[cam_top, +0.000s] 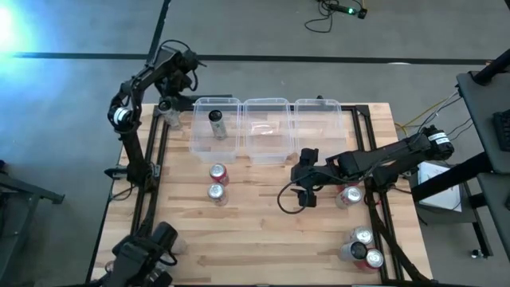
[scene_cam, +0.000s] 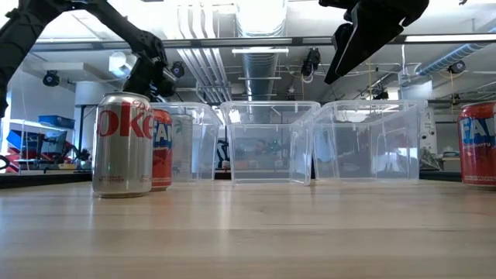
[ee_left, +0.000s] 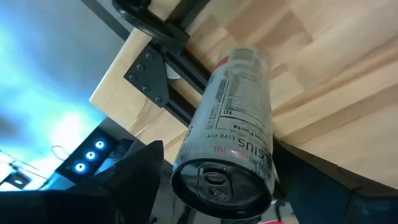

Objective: Sort soda cans
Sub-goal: Put the top pink-white soda can into the left transparent bin

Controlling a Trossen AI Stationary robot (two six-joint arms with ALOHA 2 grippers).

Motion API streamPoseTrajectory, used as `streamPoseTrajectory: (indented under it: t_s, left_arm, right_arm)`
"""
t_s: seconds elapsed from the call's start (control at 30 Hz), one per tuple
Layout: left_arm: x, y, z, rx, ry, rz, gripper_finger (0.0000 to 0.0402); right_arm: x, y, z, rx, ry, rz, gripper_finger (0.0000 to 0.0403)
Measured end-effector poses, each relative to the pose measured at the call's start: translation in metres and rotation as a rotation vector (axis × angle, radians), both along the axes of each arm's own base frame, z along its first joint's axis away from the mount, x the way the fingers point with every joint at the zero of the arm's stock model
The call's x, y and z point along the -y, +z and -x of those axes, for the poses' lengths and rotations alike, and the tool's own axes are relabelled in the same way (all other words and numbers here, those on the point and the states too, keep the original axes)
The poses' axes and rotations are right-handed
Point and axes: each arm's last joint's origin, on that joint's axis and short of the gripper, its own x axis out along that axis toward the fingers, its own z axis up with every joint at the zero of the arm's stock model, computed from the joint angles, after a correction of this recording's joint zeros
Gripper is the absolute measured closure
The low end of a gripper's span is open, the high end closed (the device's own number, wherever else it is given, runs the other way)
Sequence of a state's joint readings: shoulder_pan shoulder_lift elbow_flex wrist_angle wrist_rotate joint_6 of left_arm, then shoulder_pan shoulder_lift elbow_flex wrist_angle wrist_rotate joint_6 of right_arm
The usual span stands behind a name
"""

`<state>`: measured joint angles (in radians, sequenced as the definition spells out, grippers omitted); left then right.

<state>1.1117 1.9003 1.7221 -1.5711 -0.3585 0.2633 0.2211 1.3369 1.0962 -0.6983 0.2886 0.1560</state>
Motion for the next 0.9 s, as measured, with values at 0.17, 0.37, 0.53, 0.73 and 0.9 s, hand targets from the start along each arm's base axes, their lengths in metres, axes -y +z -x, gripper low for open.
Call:
streamPoseTrajectory:
  t_s: [0.17,0.37,0.53,0.73,0.9]
  left_arm:
    - [-0.006,0.01,0.007,0.028,0.111,-0.067,0.01]
    - [-0.012,0.024,0.012,0.101,0.276,-0.147,0.0069]
    - [-0.014,0.031,0.013,0.135,0.35,-0.19,0.0064]
    - [-0.015,0.041,0.011,0.185,0.405,-0.223,0.0063]
    - [-0.012,0.053,0.005,0.32,0.442,-0.197,0.0064]
  right_arm:
    - [0.0,0.0,0.0,0.0,0.0,0.0,0.0058]
    - [0.0,0.0,0.0,0.0,0.001,0.0,0.0058]
    - [0.0,0.0,0.0,0.0,0.0,0.0,0.0058]
    - [0.0,0.0,0.0,0.0,-0.002,-0.002,0.0058]
    - [0.0,0.0,0.0,-0.001,0.001,0.0,0.0058]
